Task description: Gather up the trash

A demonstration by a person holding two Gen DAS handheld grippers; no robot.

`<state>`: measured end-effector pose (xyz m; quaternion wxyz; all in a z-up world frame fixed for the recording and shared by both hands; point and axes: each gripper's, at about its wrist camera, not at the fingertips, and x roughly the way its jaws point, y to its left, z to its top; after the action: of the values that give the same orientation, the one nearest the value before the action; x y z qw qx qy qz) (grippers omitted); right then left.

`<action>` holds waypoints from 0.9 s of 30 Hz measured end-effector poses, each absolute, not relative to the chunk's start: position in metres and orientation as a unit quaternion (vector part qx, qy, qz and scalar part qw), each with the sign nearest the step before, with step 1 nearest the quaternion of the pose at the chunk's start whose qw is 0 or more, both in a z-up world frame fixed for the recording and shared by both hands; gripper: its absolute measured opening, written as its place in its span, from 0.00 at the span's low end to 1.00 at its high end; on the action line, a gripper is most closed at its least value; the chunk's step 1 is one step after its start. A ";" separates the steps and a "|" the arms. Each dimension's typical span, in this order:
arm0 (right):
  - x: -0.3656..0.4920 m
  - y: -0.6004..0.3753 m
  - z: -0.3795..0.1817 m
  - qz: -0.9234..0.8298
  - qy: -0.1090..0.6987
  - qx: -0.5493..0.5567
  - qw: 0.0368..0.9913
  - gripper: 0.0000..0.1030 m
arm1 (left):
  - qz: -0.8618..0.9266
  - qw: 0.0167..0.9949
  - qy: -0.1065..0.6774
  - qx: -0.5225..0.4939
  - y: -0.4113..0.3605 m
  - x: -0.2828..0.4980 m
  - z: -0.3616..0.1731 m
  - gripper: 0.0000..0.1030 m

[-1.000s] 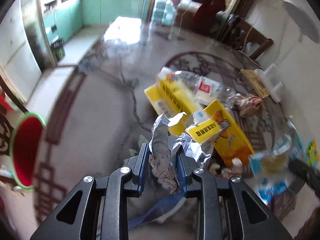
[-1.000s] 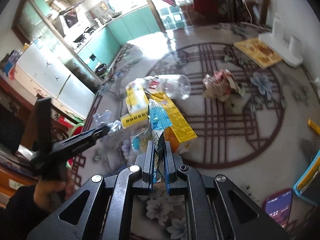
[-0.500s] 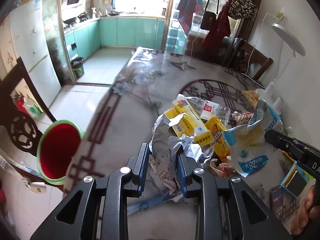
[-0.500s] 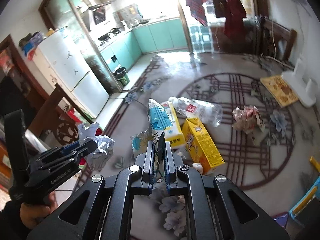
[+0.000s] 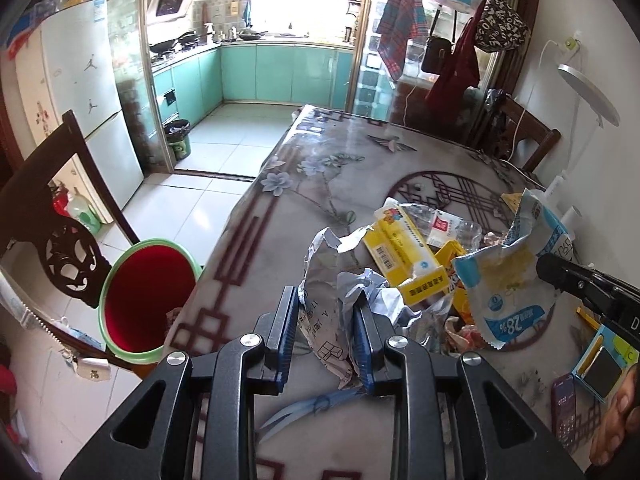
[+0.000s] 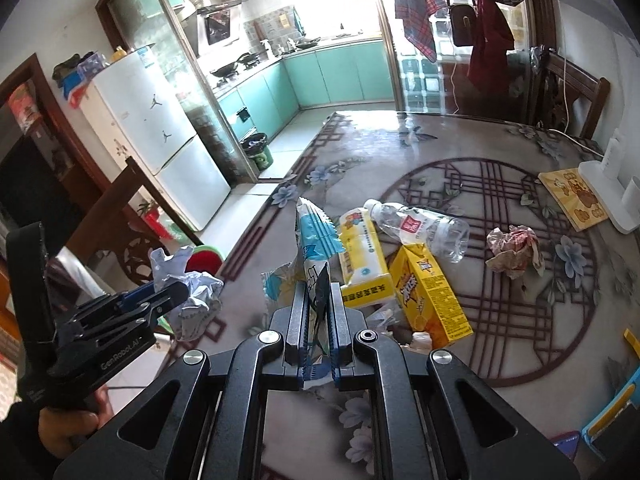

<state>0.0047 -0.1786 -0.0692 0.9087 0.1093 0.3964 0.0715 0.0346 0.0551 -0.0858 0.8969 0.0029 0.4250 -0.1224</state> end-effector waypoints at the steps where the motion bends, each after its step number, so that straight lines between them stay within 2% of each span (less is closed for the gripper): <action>1: 0.005 -0.177 -0.070 0.072 0.397 0.109 0.909 0.08 | -0.120 0.897 0.424 0.002 0.058 0.034 -0.086 0.23; 27: 0.038 -0.123 -0.069 0.079 0.404 0.086 0.907 0.08 | -0.066 0.902 0.426 -0.025 0.140 0.062 -0.091 0.23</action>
<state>0.0384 -0.1229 -0.0694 0.9072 0.0856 0.4041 0.0792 0.0618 0.1402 -0.0908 0.9017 -0.0253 0.4265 -0.0661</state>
